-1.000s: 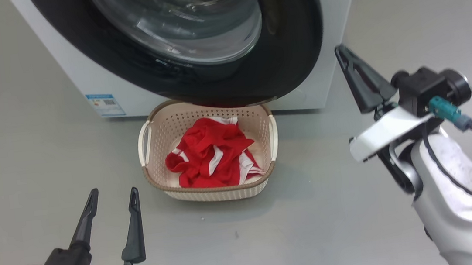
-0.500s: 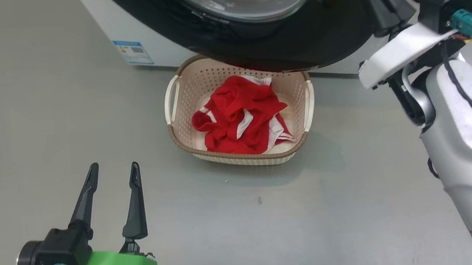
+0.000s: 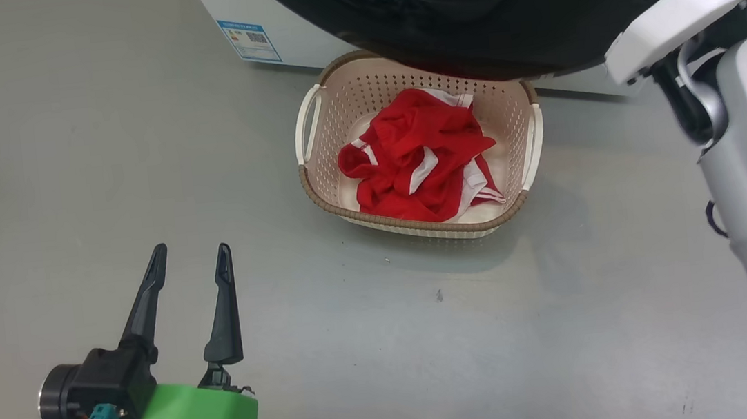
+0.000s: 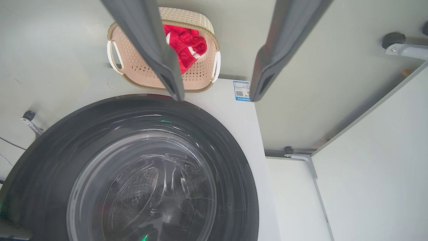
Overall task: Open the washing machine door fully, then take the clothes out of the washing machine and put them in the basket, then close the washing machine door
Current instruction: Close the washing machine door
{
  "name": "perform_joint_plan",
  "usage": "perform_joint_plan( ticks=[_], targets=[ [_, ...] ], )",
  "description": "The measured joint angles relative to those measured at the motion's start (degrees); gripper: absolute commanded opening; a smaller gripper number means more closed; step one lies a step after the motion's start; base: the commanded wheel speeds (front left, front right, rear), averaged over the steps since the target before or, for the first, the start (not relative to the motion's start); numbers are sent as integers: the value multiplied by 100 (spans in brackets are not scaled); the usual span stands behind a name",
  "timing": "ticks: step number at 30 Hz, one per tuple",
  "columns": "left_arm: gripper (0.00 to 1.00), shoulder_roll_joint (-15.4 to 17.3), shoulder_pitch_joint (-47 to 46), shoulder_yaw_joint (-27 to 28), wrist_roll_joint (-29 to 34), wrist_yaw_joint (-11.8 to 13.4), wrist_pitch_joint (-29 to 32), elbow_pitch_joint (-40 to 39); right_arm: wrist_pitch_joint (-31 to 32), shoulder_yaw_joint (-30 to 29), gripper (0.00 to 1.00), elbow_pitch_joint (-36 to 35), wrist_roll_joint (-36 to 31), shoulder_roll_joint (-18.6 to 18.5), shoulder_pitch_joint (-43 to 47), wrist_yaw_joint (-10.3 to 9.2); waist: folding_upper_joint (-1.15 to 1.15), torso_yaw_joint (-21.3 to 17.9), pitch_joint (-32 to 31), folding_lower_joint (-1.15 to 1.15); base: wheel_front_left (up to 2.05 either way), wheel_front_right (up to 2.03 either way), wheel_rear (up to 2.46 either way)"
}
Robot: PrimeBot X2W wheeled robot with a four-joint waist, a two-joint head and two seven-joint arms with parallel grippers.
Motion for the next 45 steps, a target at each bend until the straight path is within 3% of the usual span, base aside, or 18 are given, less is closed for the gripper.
perform_joint_plan(
  ticks=[13,18,25,35,45],
  targets=[
    [100,-34,-299,-222,-170,-92,-132,131,59,-283,0,453,10,-446,-985,-4,0,229,356,0,0,0,0],
    [100,-46,-401,-266,-199,-92,-186,233,-4,-401,0,639,9,-524,-1226,-98,0,353,483,0,0,0,0],
    [100,-58,-507,-280,-269,-91,-234,326,-260,-517,0,915,-20,-524,-1394,-257,0,437,555,0,0,0,0],
    [100,-70,-647,-343,-272,-85,-283,541,-552,-379,0,1314,-86,-527,-1495,-229,0,453,501,0,0,0,0],
    [100,-74,-649,-332,-240,-35,-325,745,-757,-253,0,1530,-35,-221,-1004,-127,0,331,212,0,0,0,0]
  ],
)
